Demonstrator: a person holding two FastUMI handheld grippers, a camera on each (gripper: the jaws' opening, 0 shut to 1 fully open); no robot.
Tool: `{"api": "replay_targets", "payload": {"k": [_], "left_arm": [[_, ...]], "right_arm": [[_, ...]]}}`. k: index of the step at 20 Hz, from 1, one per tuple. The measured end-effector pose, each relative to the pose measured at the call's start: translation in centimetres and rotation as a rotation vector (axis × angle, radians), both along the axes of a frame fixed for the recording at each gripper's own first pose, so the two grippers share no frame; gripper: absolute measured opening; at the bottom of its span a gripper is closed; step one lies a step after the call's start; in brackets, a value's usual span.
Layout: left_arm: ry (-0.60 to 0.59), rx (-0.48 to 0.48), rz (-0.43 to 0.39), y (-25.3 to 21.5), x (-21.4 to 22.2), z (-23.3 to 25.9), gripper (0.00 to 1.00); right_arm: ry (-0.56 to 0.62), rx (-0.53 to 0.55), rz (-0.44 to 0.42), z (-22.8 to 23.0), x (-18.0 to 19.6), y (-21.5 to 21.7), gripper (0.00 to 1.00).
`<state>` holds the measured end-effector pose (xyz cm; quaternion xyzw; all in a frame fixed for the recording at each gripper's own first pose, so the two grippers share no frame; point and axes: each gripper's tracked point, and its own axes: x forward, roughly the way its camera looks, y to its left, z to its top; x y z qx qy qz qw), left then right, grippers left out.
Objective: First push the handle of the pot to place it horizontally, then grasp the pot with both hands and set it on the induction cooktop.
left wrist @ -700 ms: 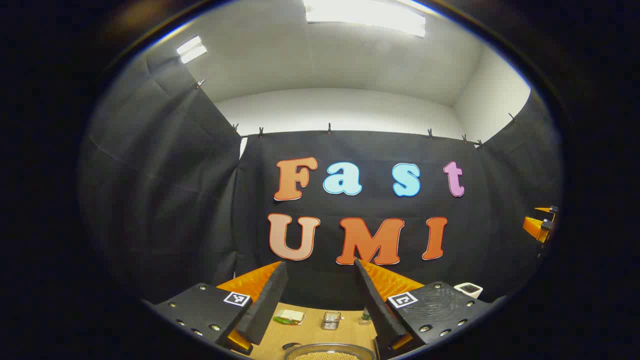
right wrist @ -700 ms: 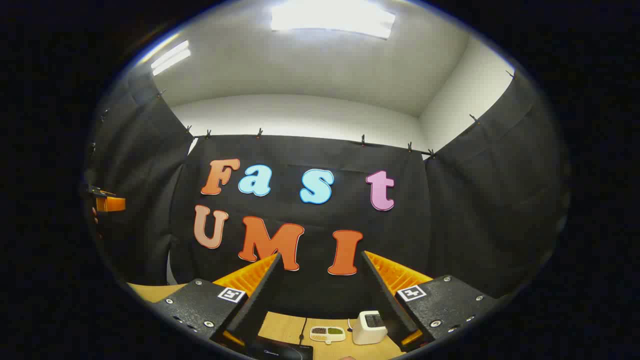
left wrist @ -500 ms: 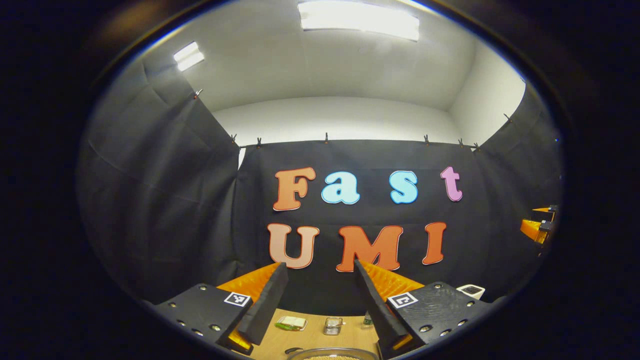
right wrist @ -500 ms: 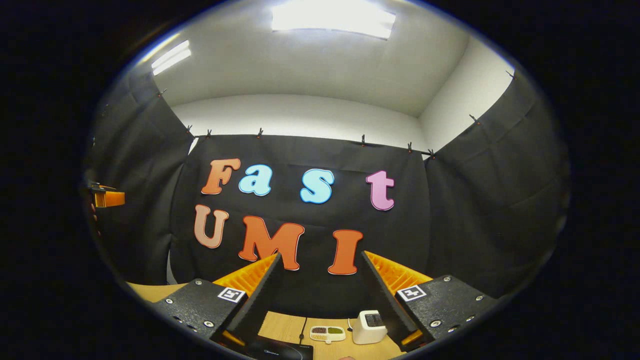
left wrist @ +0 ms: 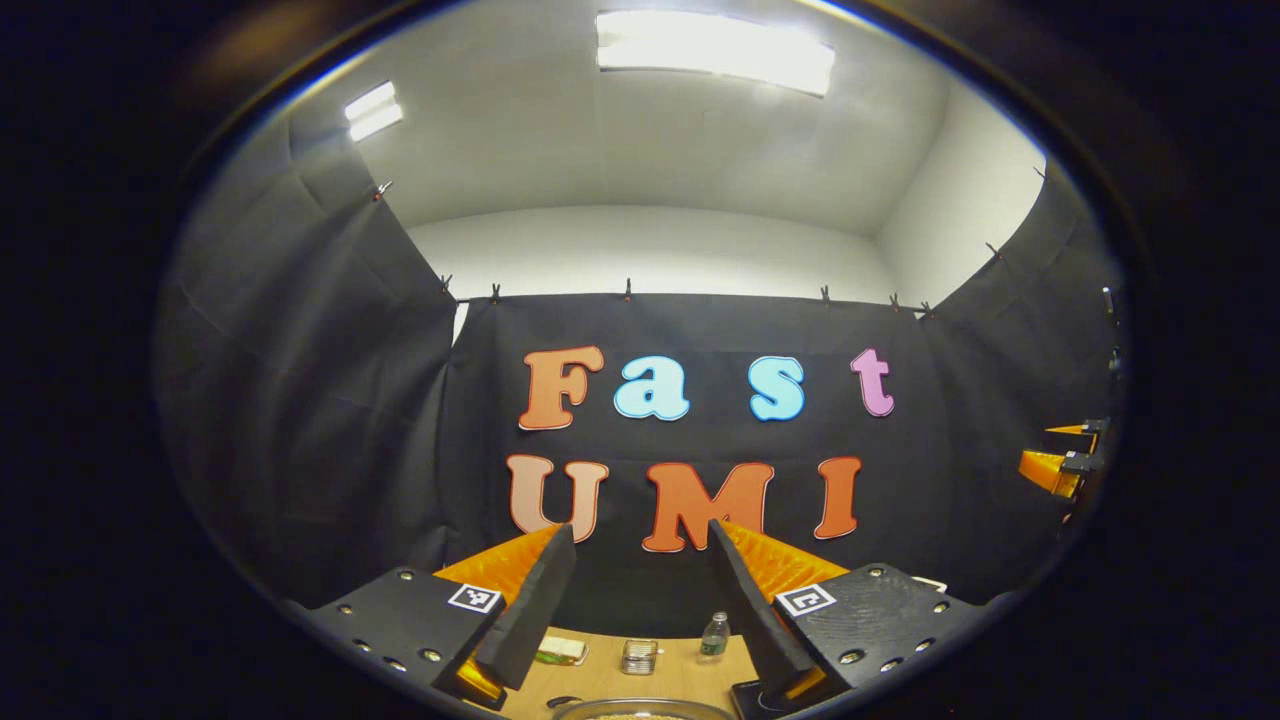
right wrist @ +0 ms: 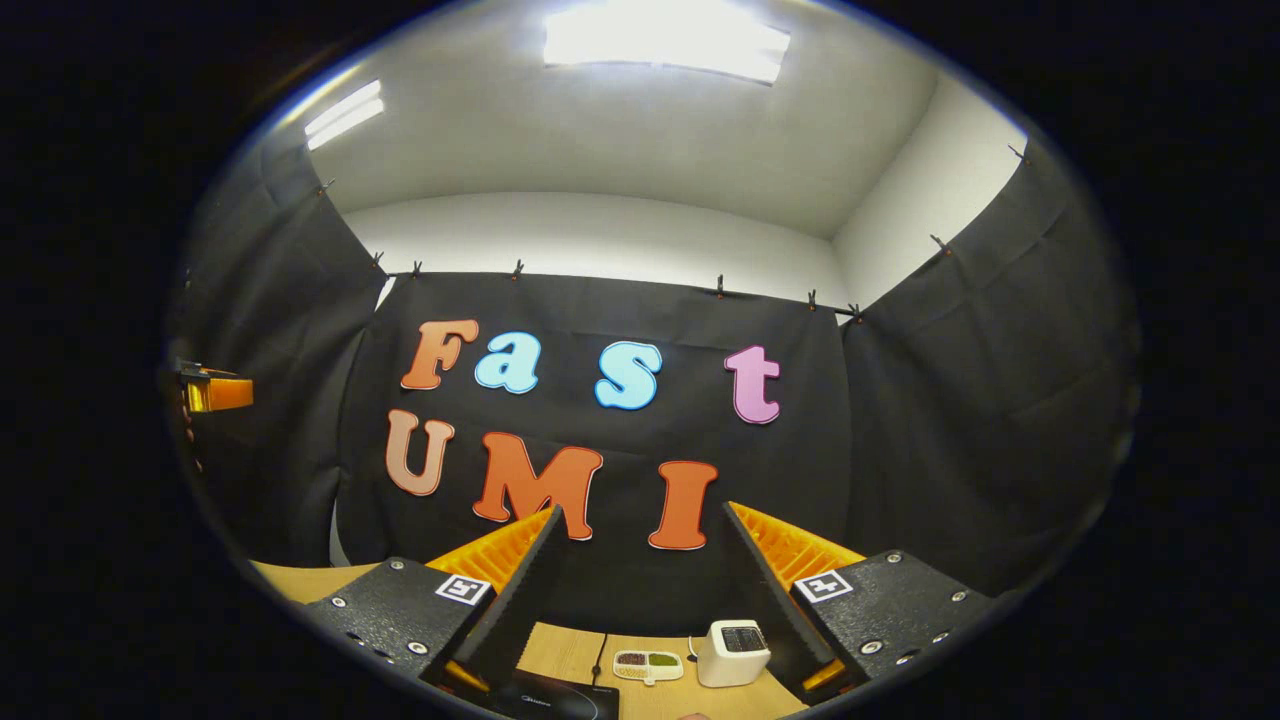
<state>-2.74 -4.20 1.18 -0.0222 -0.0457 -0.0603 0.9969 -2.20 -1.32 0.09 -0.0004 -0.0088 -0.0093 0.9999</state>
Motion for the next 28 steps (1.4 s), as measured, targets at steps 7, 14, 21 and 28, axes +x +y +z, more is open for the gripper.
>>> {"api": "replay_targets", "payload": {"k": [7, 14, 21, 28], "left_arm": [[0.026, -0.032, -0.108, -3.1, -0.1, -2.6, 0.85], [0.344, 0.162, -0.271, -8.4, -0.7, -14.9, 0.55], [0.778, 0.283, -0.393, -11.4, -5.0, -30.0, 0.1], [1.091, 0.317, -0.432, -11.7, -10.2, -39.2, 0.02]], "right_arm": [[0.009, 0.024, -0.014, -1.6, -1.5, -1.3, 0.95], [0.015, -0.003, -0.028, -3.9, -2.9, -1.0, 0.95], [0.034, -0.021, -0.062, -7.0, -3.8, -1.6, 0.95], [0.092, 0.012, -0.044, -10.6, -4.0, -1.3, 0.95]]}}
